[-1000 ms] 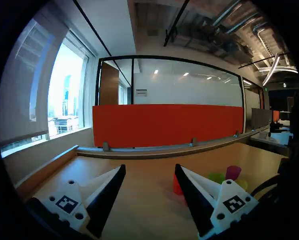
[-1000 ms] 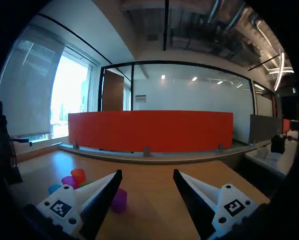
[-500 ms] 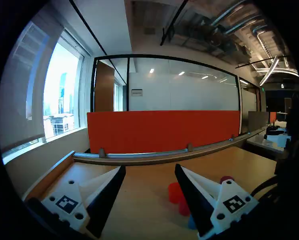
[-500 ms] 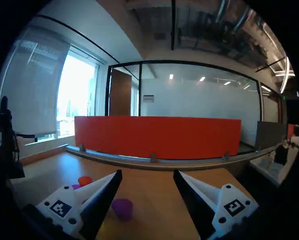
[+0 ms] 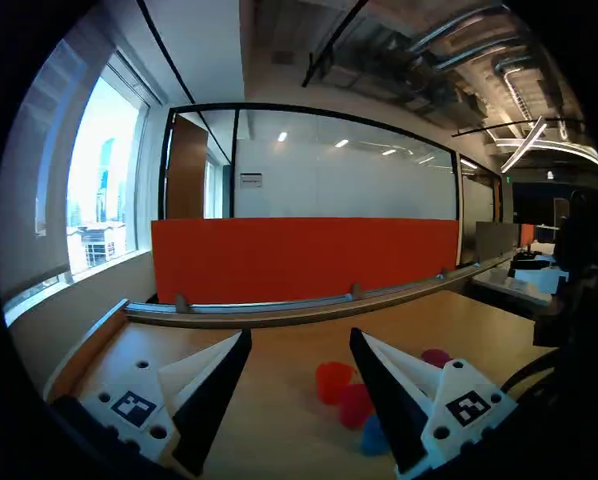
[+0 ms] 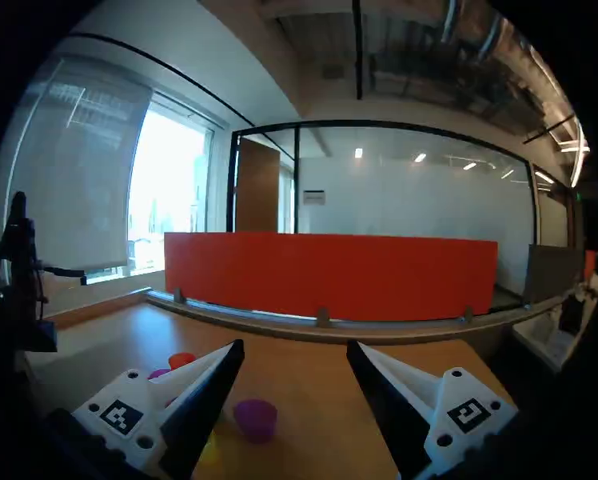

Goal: Pour water

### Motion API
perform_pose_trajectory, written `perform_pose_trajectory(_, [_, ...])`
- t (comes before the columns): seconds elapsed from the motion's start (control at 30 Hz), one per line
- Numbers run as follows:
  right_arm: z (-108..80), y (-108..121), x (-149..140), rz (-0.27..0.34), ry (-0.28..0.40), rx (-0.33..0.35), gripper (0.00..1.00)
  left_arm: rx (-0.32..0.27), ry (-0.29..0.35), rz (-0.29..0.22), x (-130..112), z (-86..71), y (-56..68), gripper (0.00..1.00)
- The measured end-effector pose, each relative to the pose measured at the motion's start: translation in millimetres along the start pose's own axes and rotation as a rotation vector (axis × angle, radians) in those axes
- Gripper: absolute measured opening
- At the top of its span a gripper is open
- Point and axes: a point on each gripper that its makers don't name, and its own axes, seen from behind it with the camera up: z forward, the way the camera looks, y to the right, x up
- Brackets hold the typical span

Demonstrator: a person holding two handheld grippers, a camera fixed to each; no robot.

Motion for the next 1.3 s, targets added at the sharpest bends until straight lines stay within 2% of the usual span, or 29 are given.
perform_pose_trajectory(0.3, [-0.7, -33.0, 4.3, -0.011, -0.004, 0.185, 0.99, -0.139, 0.006, -0.029, 5.1, -2.4, 28.5, 0.91])
perform_pose_trajectory(0.5, [-2.6, -57.6, 9.3, 0.028, -0.02, 0.305, 0.99, -0.207, 0.004, -0.025, 5.2, -4.9, 43.4, 0.91])
perform_pose_trajectory(0.6, [-1.6, -63.7, 11.3, 0.044, -0.022, 0.341, 0.99, -0.233, 0.002, -0.026, 5.7, -6.0, 48.9, 0.91])
perform_pose_trajectory(0.97, [5.8, -70.9, 8.2, 0.024, -0.057, 0.396, 0.99, -0.305, -0.035, -0.009, -1.9, -6.1, 64.1, 0.91])
perform_pose_trajectory(1.3, [15.6, -79.2, -2.6, -0.049, -0.125, 0.467, 1.0, -0.352, -0.133, 0.039, -37.3, 2.0, 76.7, 0.91])
